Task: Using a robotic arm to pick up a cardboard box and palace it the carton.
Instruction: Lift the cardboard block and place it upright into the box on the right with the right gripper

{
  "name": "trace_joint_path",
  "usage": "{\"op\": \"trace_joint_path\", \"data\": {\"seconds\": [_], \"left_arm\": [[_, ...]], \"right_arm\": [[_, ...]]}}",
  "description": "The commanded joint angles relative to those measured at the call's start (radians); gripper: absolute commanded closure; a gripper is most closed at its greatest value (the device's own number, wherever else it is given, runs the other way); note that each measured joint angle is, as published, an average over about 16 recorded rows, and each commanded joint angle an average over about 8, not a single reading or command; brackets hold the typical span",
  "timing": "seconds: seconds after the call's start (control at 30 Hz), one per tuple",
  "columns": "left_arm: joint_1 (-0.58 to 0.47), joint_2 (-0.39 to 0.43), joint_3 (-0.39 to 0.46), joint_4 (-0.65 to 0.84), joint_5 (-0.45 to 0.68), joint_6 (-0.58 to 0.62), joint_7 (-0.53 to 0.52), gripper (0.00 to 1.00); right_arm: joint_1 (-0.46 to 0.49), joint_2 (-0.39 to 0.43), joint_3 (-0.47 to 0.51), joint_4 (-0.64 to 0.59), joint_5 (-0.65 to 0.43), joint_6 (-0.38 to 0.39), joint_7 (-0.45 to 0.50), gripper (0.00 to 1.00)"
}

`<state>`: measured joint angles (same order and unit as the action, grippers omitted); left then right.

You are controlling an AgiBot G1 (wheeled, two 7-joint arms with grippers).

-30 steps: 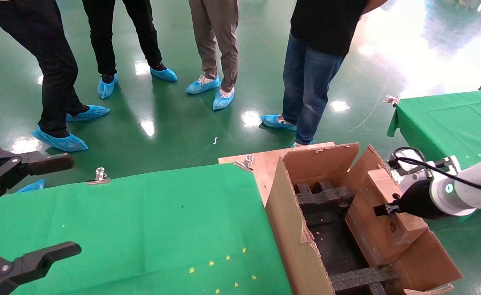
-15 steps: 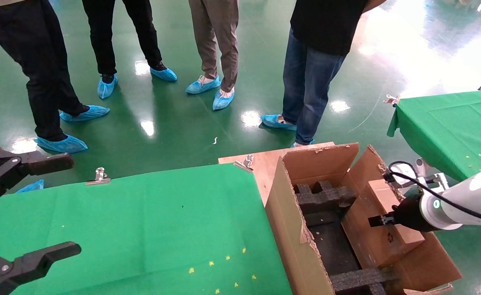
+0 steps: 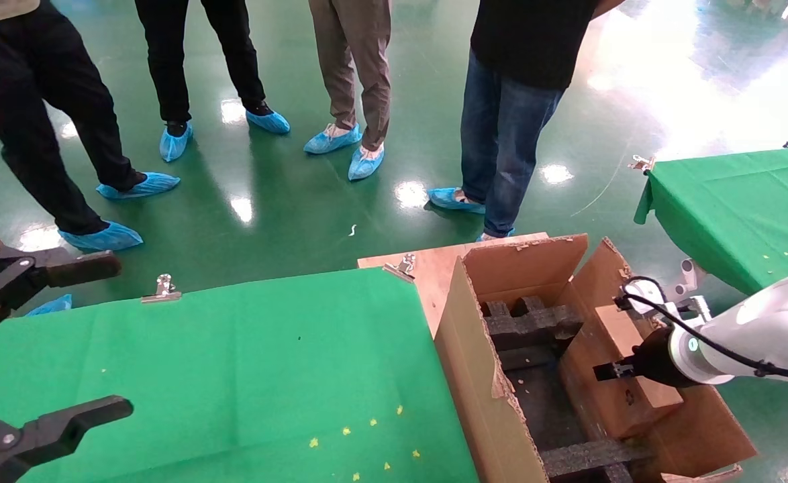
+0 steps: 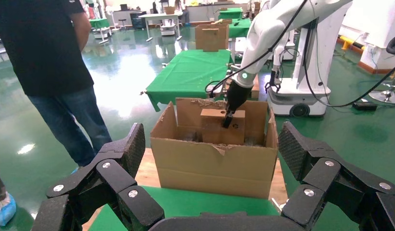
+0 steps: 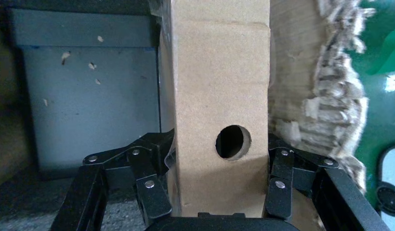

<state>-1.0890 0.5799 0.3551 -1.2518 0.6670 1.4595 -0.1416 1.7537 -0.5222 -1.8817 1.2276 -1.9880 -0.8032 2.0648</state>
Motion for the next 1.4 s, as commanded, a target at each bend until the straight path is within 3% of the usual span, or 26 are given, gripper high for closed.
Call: {"op": "trace_joint_path", "data": {"seconds": [0.03,0.47,0.87,0.9,1.1,1.17,1.4], "left_arm": [[0.000,0.000,0.000,0.000,0.000,0.000,0.000,0.00],[0.000,0.000,0.000,0.000,0.000,0.000,0.000,0.00],[0.000,0.000,0.000,0.000,0.000,0.000,0.000,0.00],[0.000,0.000,0.000,0.000,0.000,0.000,0.000,0.00],[0.000,0.000,0.000,0.000,0.000,0.000,0.000,0.00],[0.000,0.000,0.000,0.000,0.000,0.000,0.000,0.00],[0.000,0.000,0.000,0.000,0.000,0.000,0.000,0.00]], "right_arm": [[-0.012,-0.013,-0.002,-0.021,0.004,0.011,-0.005,1.00],[-0.085,-0.104,-0.006,-0.189,0.113,0.070,-0.138,1.00],[-0.127,-0.158,0.001,-0.307,0.222,0.066,-0.275,0.98],[-0.129,-0.160,0.002,-0.314,0.228,0.066,-0.284,0.92],[-0.137,-0.169,0.006,-0.338,0.248,0.069,-0.309,0.17],[-0.138,-0.170,0.006,-0.340,0.251,0.069,-0.311,0.00],[-0.135,-0.166,0.006,-0.333,0.246,0.067,-0.304,0.00]]}}
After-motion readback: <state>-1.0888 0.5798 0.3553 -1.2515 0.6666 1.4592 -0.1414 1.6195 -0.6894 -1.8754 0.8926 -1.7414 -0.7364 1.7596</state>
